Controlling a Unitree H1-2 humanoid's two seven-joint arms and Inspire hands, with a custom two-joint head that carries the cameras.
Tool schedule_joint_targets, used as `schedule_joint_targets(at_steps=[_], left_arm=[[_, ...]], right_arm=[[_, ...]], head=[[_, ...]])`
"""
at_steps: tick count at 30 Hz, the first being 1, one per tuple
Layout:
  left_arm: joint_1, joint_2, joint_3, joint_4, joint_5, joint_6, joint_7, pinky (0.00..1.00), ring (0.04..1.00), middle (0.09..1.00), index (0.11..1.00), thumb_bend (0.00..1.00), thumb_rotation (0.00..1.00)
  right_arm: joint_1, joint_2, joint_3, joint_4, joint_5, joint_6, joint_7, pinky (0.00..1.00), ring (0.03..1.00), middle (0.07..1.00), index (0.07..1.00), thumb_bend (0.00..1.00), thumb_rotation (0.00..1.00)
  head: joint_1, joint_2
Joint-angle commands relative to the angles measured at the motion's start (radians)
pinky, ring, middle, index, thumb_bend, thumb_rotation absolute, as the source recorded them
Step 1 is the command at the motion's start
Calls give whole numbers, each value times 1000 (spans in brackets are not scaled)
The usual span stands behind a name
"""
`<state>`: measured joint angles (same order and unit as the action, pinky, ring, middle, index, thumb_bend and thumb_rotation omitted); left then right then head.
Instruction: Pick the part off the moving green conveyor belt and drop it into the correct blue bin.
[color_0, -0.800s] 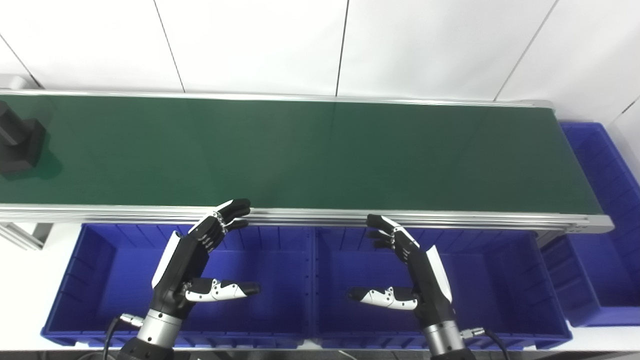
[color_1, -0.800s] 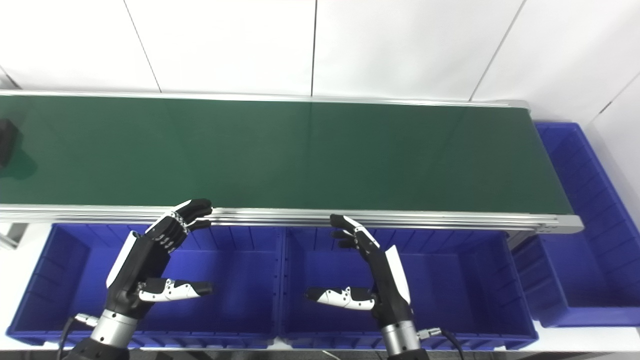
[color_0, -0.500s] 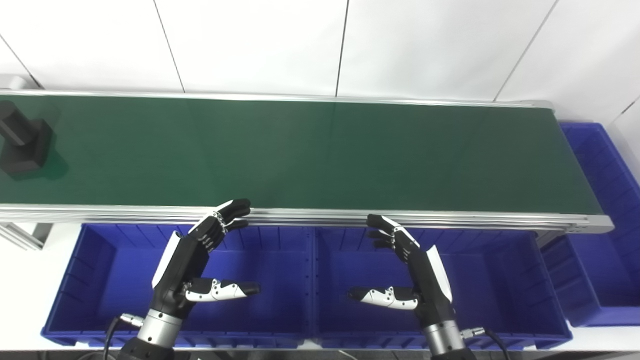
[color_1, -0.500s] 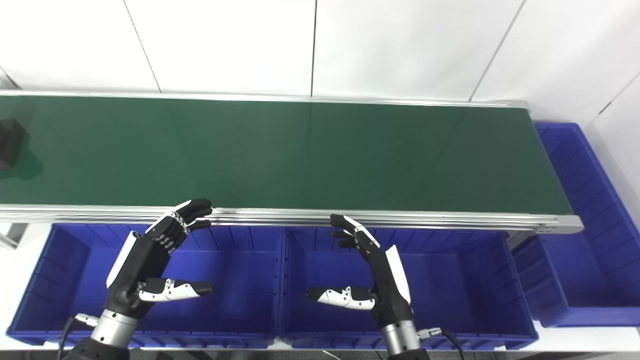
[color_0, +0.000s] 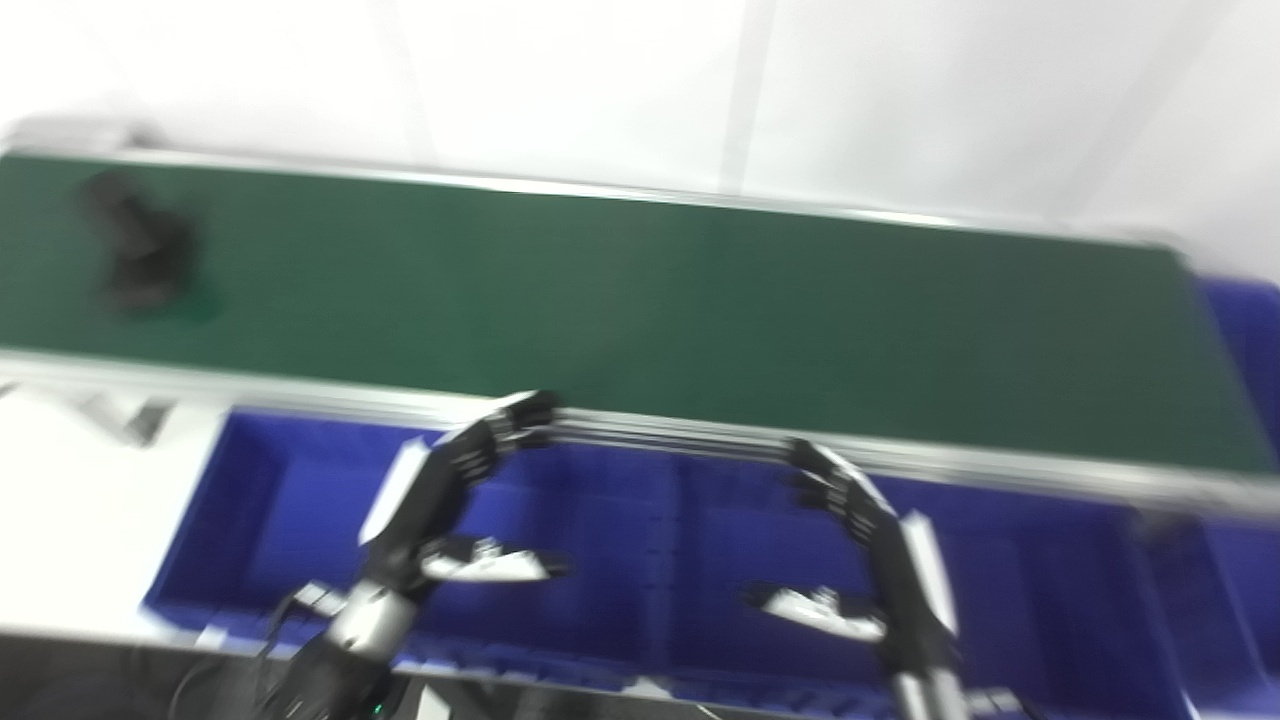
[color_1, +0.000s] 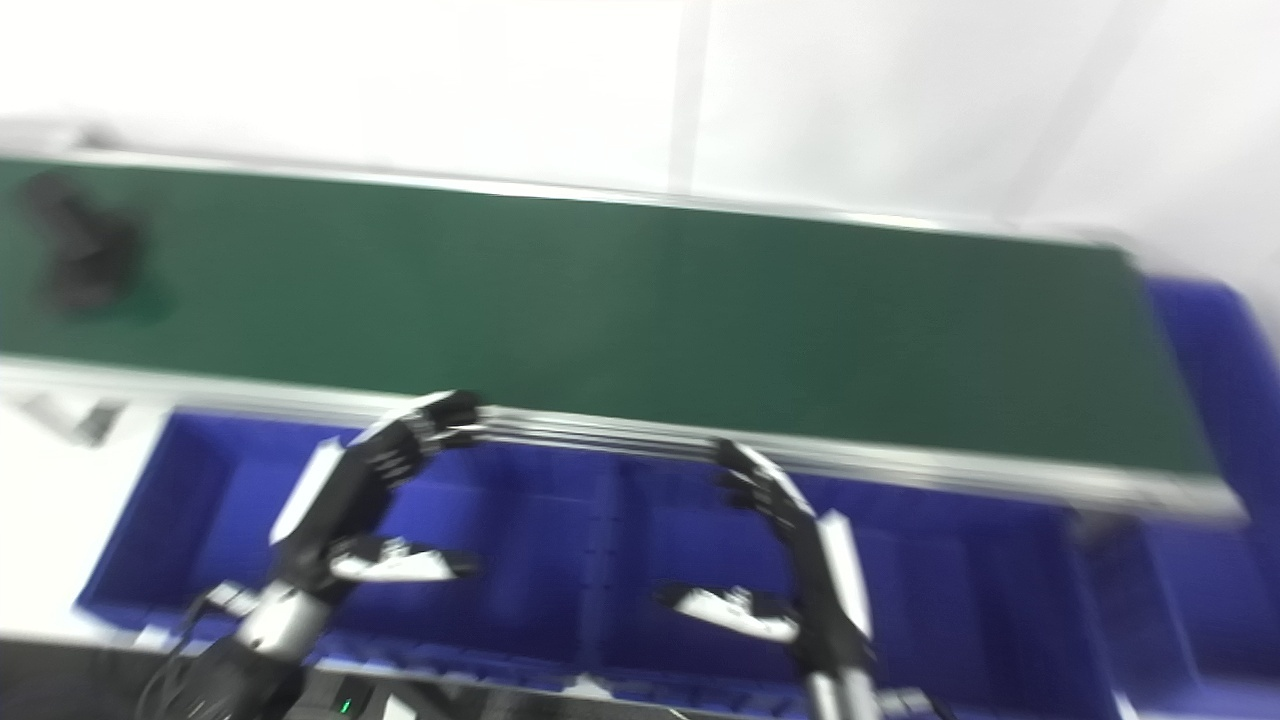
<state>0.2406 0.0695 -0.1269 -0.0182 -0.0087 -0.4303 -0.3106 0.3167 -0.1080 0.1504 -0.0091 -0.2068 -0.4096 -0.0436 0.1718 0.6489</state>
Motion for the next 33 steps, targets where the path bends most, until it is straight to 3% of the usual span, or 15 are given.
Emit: schedule_joint_targets(at_steps=[1,4,12,16,21,33], left_arm=[[2,-23,-17,-11,22,-39,32,757,820,838,805,938,229],[9,-31,-37,-6,37,-39,46,767,830,845,810,940,234],[14,-29,-65,8,34,-40,67,783,838,858,825,931,213],[15,-22,-76,20,44,-40,83,786,841,858,823,935,220],[12,-13,-92,40,57,-39,113,768,830,847,807,948,221],[4,9,-127,54,58,-40,153,746,818,841,792,948,199]], right_arm=[[-2,-14,-4,-17,17,-59,-10,714,765,808,813,870,270],[-1,-25,-3,-15,14,-60,-22,715,758,804,808,864,240],[1,-42,11,-6,23,-60,-39,702,751,793,799,859,169],[4,-50,19,2,1,-60,-59,687,743,788,795,861,179],[4,-63,42,16,4,-60,-83,671,728,779,783,872,141],[-11,-96,87,51,7,-60,-139,651,716,771,772,906,117]], head=[[34,-17],[63,-42],[50,-75],[41,-109],[32,-179],[15,-195]])
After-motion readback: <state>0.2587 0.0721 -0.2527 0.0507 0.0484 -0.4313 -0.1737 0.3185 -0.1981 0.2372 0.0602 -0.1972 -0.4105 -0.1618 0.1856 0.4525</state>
